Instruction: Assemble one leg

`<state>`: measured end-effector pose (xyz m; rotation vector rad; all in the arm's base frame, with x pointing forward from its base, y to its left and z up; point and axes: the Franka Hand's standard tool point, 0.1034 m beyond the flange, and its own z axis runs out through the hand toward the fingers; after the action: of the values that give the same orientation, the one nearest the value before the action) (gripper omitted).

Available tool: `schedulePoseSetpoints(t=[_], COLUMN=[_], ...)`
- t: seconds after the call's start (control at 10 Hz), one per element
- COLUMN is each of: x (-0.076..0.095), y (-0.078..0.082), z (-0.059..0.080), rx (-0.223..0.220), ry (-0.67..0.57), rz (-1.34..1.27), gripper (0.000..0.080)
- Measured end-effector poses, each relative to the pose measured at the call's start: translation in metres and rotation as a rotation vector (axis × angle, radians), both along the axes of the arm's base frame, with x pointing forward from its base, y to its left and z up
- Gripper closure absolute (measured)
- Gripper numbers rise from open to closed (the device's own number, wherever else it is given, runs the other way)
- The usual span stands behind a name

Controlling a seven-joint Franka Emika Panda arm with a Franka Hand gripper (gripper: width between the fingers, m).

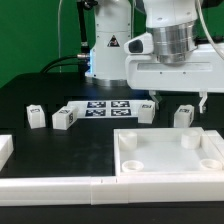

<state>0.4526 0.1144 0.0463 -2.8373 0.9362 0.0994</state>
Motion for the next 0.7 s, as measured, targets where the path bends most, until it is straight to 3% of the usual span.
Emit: schedulePoseSetpoints(t=[0.4, 0.6, 0.7], x=[0.004, -0.011, -0.028], y=[-0.004, -0.009, -0.009], z=[0.001, -0.002, -0.004], rx=[0.02, 0.101, 0.168], ry=[0.016, 0.166, 0.285], rz=[0.1, 0.142, 0.168], gripper=[0.015, 0.015, 0.015])
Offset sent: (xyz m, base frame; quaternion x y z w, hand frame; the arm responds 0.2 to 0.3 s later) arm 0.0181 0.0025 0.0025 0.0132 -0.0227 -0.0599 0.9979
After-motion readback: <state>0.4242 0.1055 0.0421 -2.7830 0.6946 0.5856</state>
